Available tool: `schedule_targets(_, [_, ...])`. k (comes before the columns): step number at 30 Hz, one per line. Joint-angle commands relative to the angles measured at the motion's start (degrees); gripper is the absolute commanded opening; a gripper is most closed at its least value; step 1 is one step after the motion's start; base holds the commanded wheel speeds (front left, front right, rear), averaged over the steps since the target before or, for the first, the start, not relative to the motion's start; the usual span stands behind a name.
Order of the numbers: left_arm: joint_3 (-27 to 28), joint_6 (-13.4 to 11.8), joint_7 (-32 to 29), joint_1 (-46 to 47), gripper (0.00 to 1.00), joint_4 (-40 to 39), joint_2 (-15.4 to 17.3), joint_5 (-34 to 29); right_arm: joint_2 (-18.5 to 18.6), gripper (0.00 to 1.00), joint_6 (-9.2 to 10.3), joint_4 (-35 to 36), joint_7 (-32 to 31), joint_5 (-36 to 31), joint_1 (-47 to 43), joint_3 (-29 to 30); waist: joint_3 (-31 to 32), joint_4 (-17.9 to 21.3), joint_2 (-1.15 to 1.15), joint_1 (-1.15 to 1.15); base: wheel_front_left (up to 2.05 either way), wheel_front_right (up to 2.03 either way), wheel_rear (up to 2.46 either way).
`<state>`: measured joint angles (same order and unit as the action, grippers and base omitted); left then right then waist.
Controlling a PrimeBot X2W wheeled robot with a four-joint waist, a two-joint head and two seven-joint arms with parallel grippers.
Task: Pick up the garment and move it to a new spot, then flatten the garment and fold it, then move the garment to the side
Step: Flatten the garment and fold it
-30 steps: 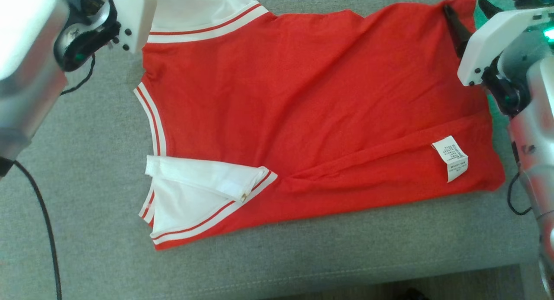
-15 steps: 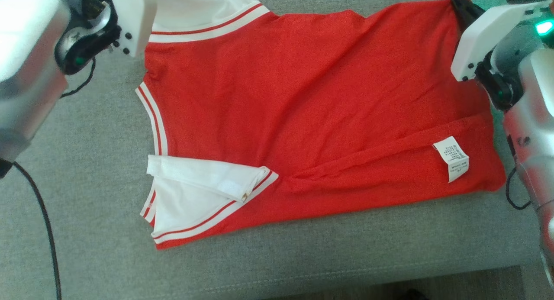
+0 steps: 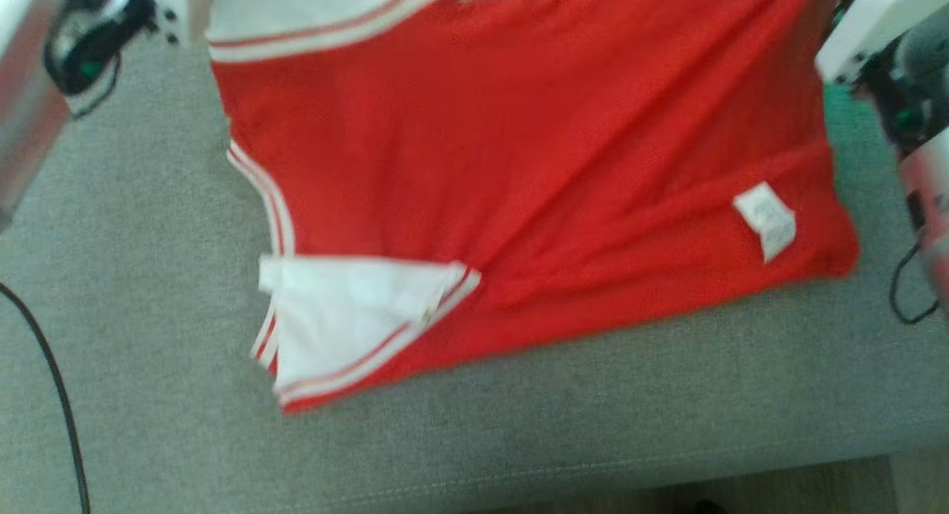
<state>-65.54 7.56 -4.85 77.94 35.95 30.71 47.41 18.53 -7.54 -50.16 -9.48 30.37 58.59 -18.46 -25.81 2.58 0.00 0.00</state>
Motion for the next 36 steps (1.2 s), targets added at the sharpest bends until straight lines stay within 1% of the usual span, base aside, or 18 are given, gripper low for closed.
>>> schedule_targets(1, [3.8, -0.3, 2.6, 5.0, 0.0, 0.1, 2.2, -0.6, 1.2, 0.0, 0.05, 1.8, 1.2, 1.7, 2.2, 0.7, 0.2, -0.2, 0.0, 0.0, 0.0, 0.0, 0.0])
schedule_targets(5, [5.0, -0.5, 6.4, 5.7, 0.0, 1.5, 1.2, -0.4, 2.8, 0.0, 0.05, 2.0, 1.7, 3.9, 2.8, 1.4, 0.6, -0.8, 0.0, 0.0, 0.0, 0.0, 0.0])
schedule_targets(9, [5.2, -0.4, 6.1, 3.5, 0.0, 2.4, -0.1, 2.6, 3.7, 0.0, 0.05, 2.2, 1.2, 5.8, 1.3, 0.8, 1.5, -1.6, 0.0, 0.0, 0.0, 0.0, 0.0])
schedule_targets(12, [5.1, -0.2, 5.6, 1.4, 0.0, 1.8, -0.3, 5.1, 4.6, 0.0, 0.05, 2.8, 1.3, 7.0, -0.6, 0.2, 2.1, -2.2, 0.0, 0.0, 0.0, 0.0, 0.0])
schedule_targets(16, [5.3, -0.2, 5.5, -2.2, 0.0, -0.7, 0.4, 8.1, 5.9, 0.0, 0.05, 4.2, 1.3, 9.0, -3.8, -0.2, 3.1, -3.3, 0.0, 0.0, 0.0, 0.0, 0.0])
schedule_targets(19, [5.3, -0.5, 5.9, -6.5, 0.0, -5.4, 2.6, 9.9, 7.4, 0.0, 0.05, 6.4, 1.6, 10.6, -7.5, -0.3, 4.0, -4.3, 0.0, 0.0, 0.0, 0.0, 0.0])
schedule_targets(23, [5.4, -2.9, 6.5, -12.2, 0.0, -12.2, 5.5, 11.7, 9.0, 0.0, 0.05, 8.7, 1.6, 12.1, -11.8, 0.2, 5.0, -5.4, 0.0, 0.0, 0.0, 0.0, 0.0])
schedule_targets(29, [4.9, -8.1, 7.5, -21.3, 0.0, -23.9, 10.8, 13.4, 11.0, 0.0, 0.05, 11.5, 1.4, 13.4, -18.1, 2.0, 6.5, -6.9, 0.0, 0.0, 0.0, 0.0, 0.0])
schedule_targets(36, [4.4, -13.6, 8.2, -28.4, 0.0, -34.6, 15.3, 14.6, 12.1, 0.0, 0.05, 14.8, 0.0, 13.7, -25.2, 5.5, 8.0, -8.3, 0.0, 0.0, 0.0, 0.0, 0.0])
